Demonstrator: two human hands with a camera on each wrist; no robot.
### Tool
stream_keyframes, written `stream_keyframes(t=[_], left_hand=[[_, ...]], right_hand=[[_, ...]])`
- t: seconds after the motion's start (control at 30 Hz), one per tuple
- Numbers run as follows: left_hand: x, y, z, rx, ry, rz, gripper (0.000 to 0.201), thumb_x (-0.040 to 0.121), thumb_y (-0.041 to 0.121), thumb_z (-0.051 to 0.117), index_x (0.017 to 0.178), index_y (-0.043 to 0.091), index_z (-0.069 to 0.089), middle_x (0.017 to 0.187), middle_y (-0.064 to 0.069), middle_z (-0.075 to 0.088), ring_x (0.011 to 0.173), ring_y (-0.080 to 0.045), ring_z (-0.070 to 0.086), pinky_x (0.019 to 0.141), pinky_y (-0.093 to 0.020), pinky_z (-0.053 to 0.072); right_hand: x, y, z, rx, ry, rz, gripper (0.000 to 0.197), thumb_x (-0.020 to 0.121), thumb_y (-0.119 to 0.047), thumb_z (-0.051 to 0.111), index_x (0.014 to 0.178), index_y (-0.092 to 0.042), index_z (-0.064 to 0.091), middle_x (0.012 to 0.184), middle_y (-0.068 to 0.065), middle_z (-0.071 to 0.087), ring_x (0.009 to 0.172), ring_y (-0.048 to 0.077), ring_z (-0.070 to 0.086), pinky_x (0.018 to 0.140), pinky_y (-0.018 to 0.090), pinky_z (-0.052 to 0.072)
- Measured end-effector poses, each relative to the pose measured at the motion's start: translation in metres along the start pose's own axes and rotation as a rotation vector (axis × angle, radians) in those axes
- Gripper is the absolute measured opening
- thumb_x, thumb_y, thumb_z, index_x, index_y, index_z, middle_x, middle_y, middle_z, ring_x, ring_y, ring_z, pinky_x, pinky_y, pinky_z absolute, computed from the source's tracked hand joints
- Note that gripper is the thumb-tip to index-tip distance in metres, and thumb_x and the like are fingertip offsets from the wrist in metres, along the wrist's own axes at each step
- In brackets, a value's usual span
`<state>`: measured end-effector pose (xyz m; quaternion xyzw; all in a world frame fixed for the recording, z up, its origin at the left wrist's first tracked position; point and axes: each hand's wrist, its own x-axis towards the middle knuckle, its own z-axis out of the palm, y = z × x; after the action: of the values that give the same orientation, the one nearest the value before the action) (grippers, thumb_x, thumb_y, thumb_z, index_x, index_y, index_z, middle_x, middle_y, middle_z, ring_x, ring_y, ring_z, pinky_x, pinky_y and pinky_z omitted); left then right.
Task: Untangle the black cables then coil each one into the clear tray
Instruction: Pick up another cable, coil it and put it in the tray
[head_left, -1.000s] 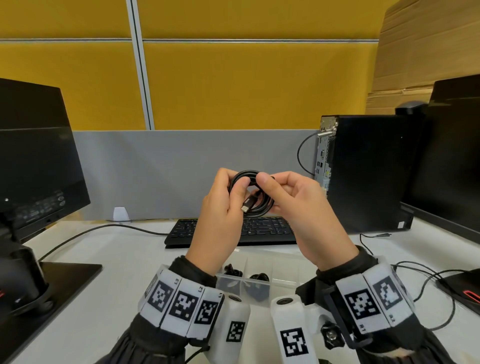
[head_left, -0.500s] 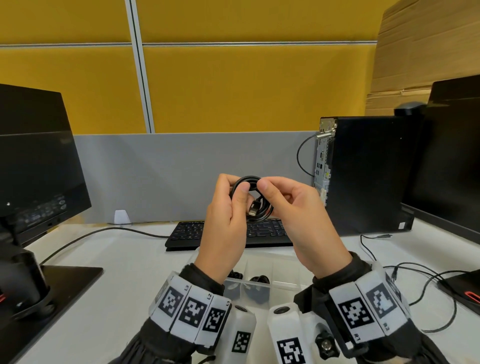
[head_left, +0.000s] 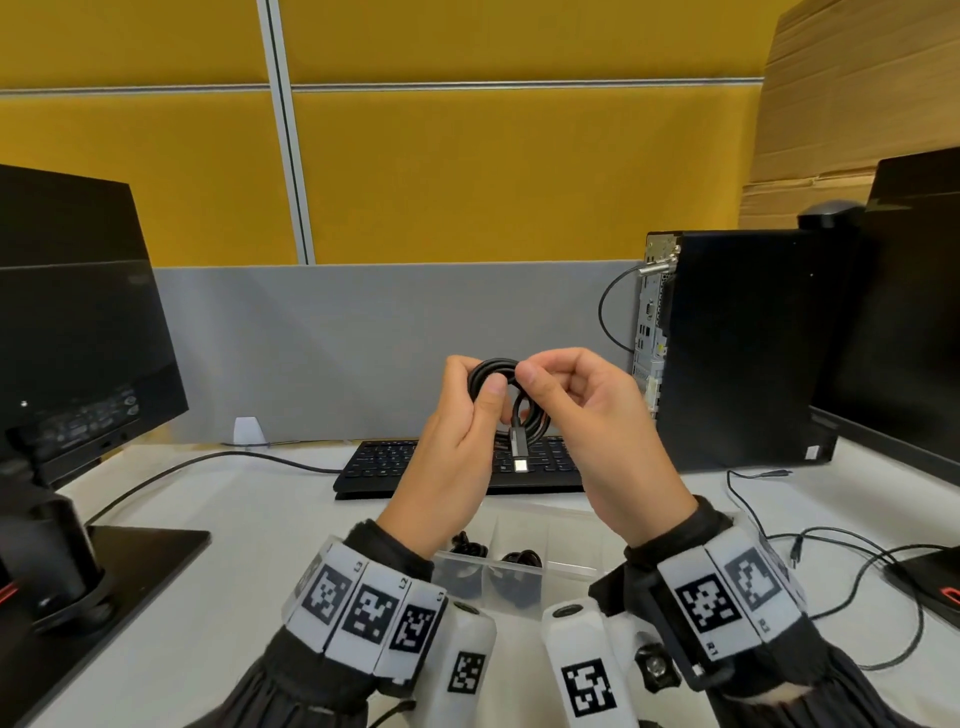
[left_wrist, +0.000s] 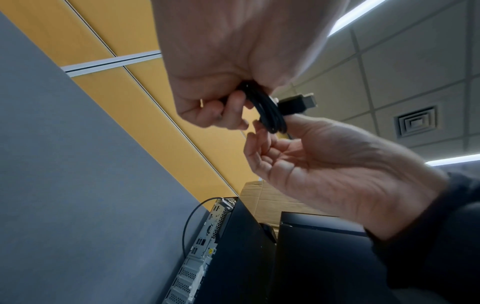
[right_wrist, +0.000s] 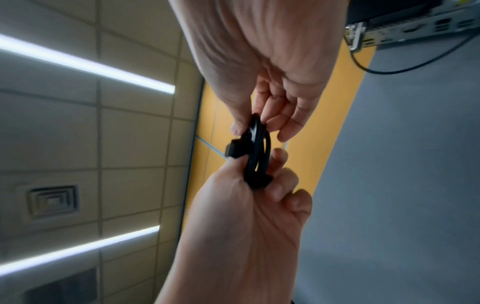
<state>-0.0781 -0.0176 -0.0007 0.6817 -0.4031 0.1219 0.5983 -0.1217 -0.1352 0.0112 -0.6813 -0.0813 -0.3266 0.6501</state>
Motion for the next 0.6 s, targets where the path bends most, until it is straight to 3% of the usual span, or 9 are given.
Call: stream_keyframes(t=[0.1, 0.17, 0.3, 0.4, 0.5, 0.6], left_hand=[[0.0, -0.002, -0.002, 0.017, -0.094, -0.006, 0.021, 0.092, 0.042, 0.033, 0.101, 0.025, 0.043, 0.082, 0.014, 0.052, 0.071, 0.008, 0.052, 0.067, -0.013, 0.043], [0.0, -0.001, -0.005, 0.027, -0.13, 0.002, 0.027, 0.086, 0.047, 0.039, 0.1, 0.025, 0.047, 0.083, 0.014, 0.055, 0.074, 0.002, 0.054, 0.068, -0.018, 0.047], [0.003, 0.007, -0.014, -0.065, -0.137, -0.085, 0.029, 0.081, 0.045, 0.051, 0.086, 0.016, 0.05, 0.071, 0.0, 0.053, 0.051, -0.006, 0.049, 0.046, -0.021, 0.043], [0.003, 0.01, -0.019, -0.105, -0.137, -0.121, 0.029, 0.085, 0.039, 0.052, 0.095, 0.012, 0.057, 0.071, -0.001, 0.055, 0.048, -0.01, 0.046, 0.04, -0.024, 0.04], [0.001, 0.011, -0.019, -0.082, -0.091, -0.088, 0.018, 0.092, 0.029, 0.052, 0.095, 0.015, 0.063, 0.066, 0.012, 0.059, 0.054, -0.002, 0.051, 0.046, -0.015, 0.04], [0.003, 0.009, -0.02, -0.028, -0.006, 0.012, 0.015, 0.094, 0.024, 0.053, 0.09, 0.016, 0.064, 0.071, 0.012, 0.062, 0.067, 0.0, 0.056, 0.058, -0.013, 0.044]], right_hand=[[0.002, 0.001, -0.006, 0.077, -0.061, 0.094, 0.02, 0.087, -0.02, 0.06, 0.1, -0.005, 0.062, 0.09, 0.011, 0.066, 0.083, 0.018, 0.062, 0.078, 0.029, 0.051], [0.003, 0.0, -0.009, 0.126, -0.109, 0.141, 0.023, 0.086, -0.02, 0.059, 0.102, -0.003, 0.06, 0.09, 0.013, 0.065, 0.083, 0.018, 0.062, 0.08, 0.03, 0.051], [0.002, 0.0, -0.007, 0.157, -0.165, 0.156, 0.029, 0.076, -0.026, 0.061, 0.097, -0.006, 0.057, 0.081, 0.01, 0.061, 0.076, 0.017, 0.061, 0.078, 0.029, 0.05], [0.001, 0.001, -0.002, 0.174, -0.165, 0.147, 0.029, 0.075, -0.025, 0.061, 0.096, -0.007, 0.054, 0.081, 0.013, 0.061, 0.077, 0.02, 0.061, 0.078, 0.03, 0.051], [-0.001, 0.001, -0.001, 0.148, -0.148, 0.132, 0.031, 0.076, -0.026, 0.062, 0.097, -0.006, 0.053, 0.087, 0.018, 0.064, 0.084, 0.027, 0.062, 0.085, 0.039, 0.051], [-0.003, -0.003, -0.004, 0.091, -0.144, 0.098, 0.018, 0.085, -0.019, 0.061, 0.096, -0.007, 0.053, 0.087, 0.012, 0.071, 0.083, 0.021, 0.067, 0.08, 0.034, 0.054]])
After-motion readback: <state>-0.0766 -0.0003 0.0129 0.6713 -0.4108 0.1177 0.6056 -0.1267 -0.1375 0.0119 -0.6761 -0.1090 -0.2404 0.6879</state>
